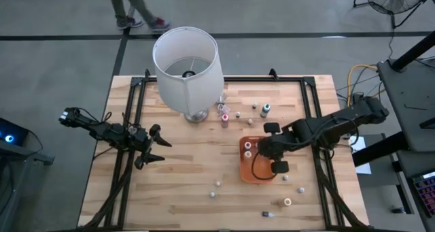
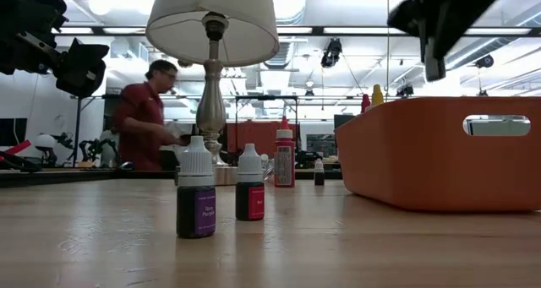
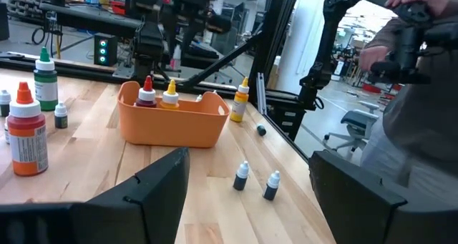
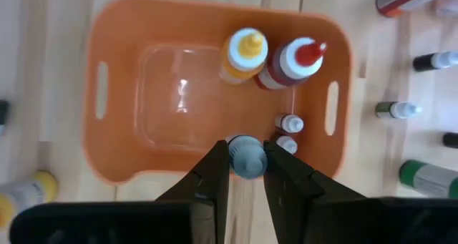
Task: Pick & Place food coloring
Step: Put the small food coloring bottle into the orange bin
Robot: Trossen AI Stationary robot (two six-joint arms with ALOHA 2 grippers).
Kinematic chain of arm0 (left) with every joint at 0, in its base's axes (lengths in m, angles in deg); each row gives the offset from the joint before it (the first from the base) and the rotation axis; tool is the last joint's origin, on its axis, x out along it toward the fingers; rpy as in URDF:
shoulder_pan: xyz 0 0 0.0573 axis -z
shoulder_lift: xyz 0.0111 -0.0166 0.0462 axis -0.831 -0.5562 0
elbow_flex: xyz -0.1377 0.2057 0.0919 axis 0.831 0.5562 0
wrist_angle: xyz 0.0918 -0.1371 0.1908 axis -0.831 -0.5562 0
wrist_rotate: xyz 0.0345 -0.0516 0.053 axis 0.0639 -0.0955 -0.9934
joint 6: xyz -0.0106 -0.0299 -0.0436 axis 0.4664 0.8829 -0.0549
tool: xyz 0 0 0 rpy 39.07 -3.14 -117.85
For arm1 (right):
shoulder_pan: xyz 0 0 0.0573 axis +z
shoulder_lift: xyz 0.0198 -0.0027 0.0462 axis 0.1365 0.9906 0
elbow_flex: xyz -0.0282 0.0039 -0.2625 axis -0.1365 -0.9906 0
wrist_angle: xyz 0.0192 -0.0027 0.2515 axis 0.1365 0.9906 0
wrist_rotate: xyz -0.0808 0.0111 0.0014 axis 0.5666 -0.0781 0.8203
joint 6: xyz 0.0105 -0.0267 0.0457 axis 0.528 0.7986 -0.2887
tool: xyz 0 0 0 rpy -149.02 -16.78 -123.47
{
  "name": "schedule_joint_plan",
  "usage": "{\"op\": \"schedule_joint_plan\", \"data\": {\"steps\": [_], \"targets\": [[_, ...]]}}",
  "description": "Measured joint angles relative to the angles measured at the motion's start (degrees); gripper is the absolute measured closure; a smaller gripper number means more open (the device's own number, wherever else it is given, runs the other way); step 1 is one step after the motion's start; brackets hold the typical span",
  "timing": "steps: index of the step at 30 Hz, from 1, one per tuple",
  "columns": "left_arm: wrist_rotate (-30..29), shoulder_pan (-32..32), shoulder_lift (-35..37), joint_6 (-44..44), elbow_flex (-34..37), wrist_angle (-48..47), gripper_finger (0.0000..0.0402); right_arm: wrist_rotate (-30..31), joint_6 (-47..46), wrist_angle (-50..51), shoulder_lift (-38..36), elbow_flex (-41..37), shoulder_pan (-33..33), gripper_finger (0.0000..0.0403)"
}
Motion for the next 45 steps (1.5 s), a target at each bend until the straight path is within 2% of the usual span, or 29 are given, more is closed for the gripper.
{"op": "schedule_joint_plan", "data": {"steps": [7,12,23,40,45], "targets": [[0.0,0.0,0.0,0.0,0.0,0.0,0.0143,0.0,3.4,-7.0,-0.5,-8.7,0.0,0.034],[0.0,0.0,0.0,0.0,0.0,0.0,0.0143,0.1,9.2,-10.3,-0.5,-13.0,0.0,0.034],[0.0,0.0,0.0,0.0,0.0,0.0,0.0143,1.4,19.7,-15.7,0.2,-15.8,-2.3,0.0343],[0.0,0.0,0.0,0.0,0.0,0.0,0.0143,0.7,22.9,-24.1,0.4,-22.5,-5.5,0.0343],[0.0,0.0,0.0,0.0,0.0,0.0,0.0143,0.7,24.1,-25.0,2.7,-22.9,-5.5,0.0343]]}}
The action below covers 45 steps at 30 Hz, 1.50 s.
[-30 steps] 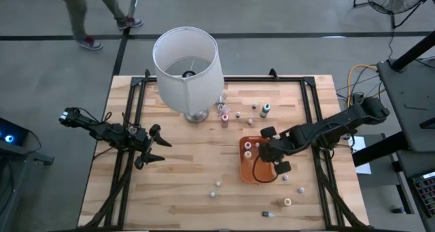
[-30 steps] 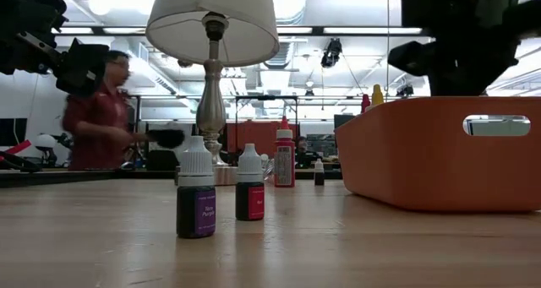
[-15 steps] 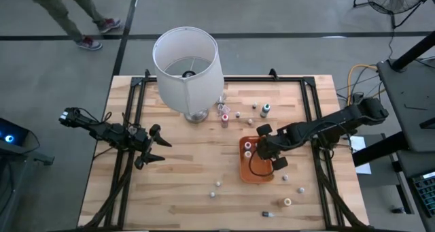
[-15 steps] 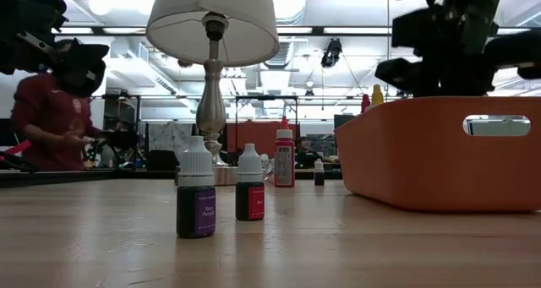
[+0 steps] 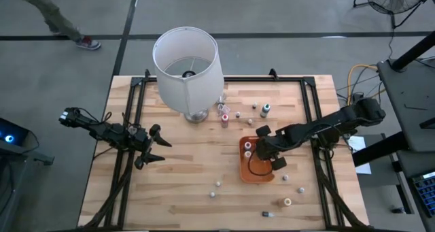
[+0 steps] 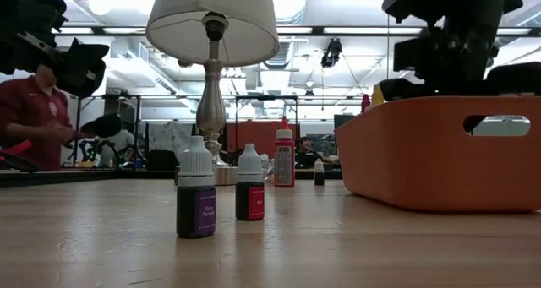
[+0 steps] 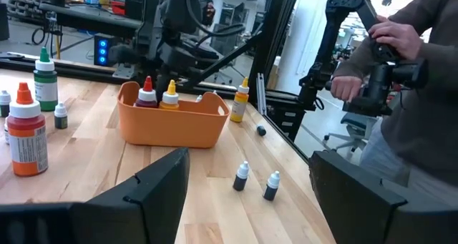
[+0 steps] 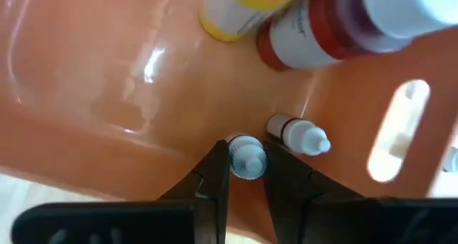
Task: Pick & Place food coloring
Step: Put the small food coloring bottle into the orange bin
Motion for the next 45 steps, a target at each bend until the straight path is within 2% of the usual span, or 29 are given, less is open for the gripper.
{"op": "schedule_joint_plan", "data": {"steps": [5,13,29,35,45], "targets": [[0.0,0.0,0.0,0.0,0.0,0.0,0.0143,-0.6,1.3,-0.6,2.7,0.0,-0.1,0.0342],[0.0,0.0,0.0,0.0,0.0,0.0,0.0143,-1.2,0.6,-0.8,2.8,0.0,-0.1,0.0339],[0.0,0.0,0.0,0.0,0.0,0.0,0.0143,-0.8,-1.8,0.1,1.1,1.2,-0.1,0.026],[0.0,0.0,0.0,0.0,0.0,0.0,0.0143,-0.7,-2.1,3.4,-0.9,3.6,-0.1,0.024],[0.0,0.0,0.0,0.0,0.0,0.0,0.0143,3.1,-5.0,10.0,-5.2,9.3,-0.1,0.0215]]}}
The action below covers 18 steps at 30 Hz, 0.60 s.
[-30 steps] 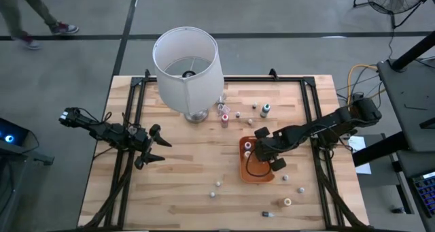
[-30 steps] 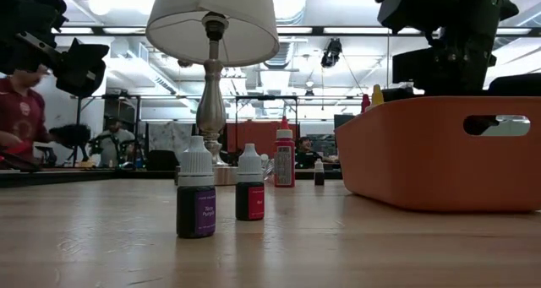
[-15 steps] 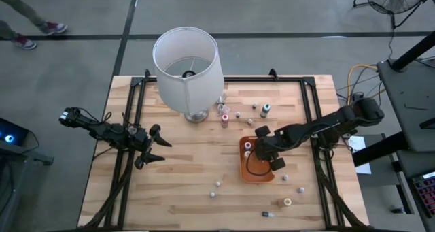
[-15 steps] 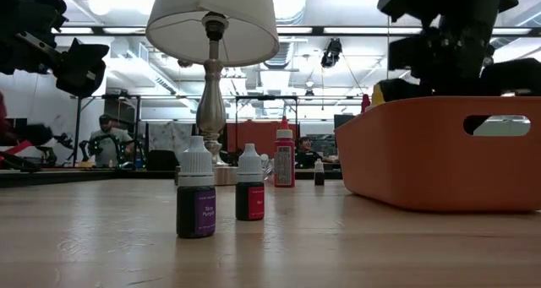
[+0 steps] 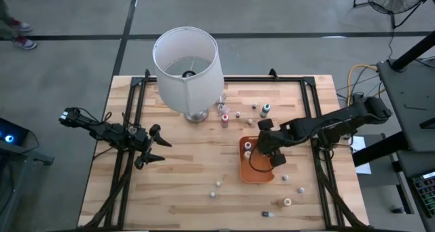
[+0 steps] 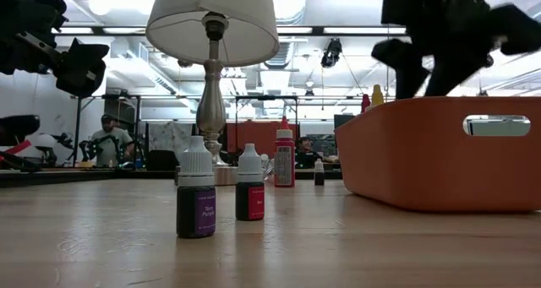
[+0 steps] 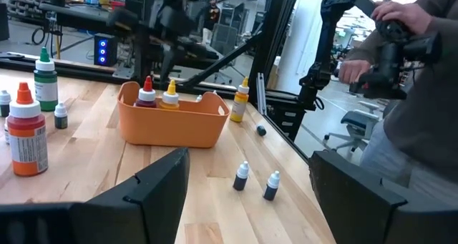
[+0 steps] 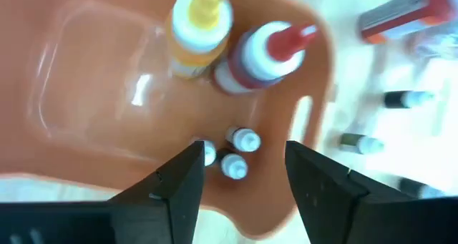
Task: Pick & Place food coloring
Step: Put the small food coloring bottle into the orange bin
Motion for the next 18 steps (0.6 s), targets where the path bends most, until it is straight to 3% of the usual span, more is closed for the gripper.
{"op": "schedule_joint_plan", "data": {"steps": [18], "targets": [[0.0,0.0,0.0,0.0,0.0,0.0,0.0143,12.6,-15.6,3.4,-2.1,17.3,0.0,0.0174]]}}
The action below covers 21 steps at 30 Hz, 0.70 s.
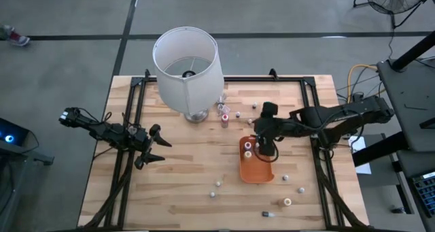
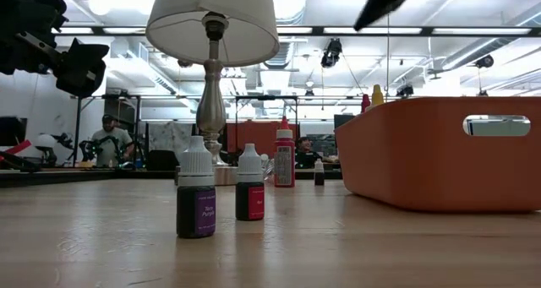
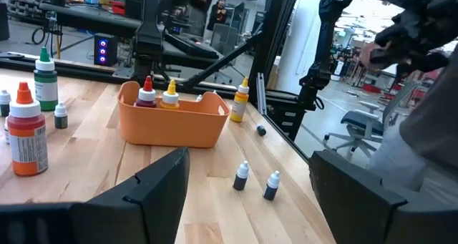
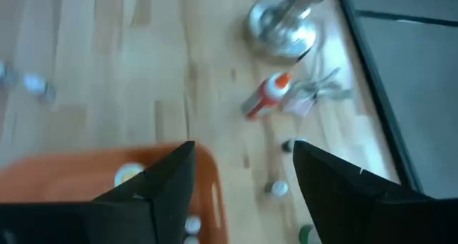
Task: Pick & Place food coloring
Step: Put the small food coloring bottle into the orange bin
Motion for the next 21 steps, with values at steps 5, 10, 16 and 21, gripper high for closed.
{"op": "schedule_joint_plan", "data": {"steps": [5,10,16,21], "targets": [[0.0,0.0,0.0,0.0,0.0,0.0,0.0143,0.2,-2.8,0.1,1.3,5.1,0.0,0.0159],[0.0,0.0,0.0,0.0,0.0,0.0,0.0143,0.2,-3.1,-0.1,1.7,7.3,-0.4,0.0147],[0.0,0.0,0.0,0.0,0.0,0.0,0.0143,0.2,0.2,0.1,1.7,7.1,-2.1,0.014],[0.0,0.0,0.0,0.0,0.0,0.0,0.0143,0.0,4.2,0.0,1.7,7.1,-4.9,0.0142]]}}
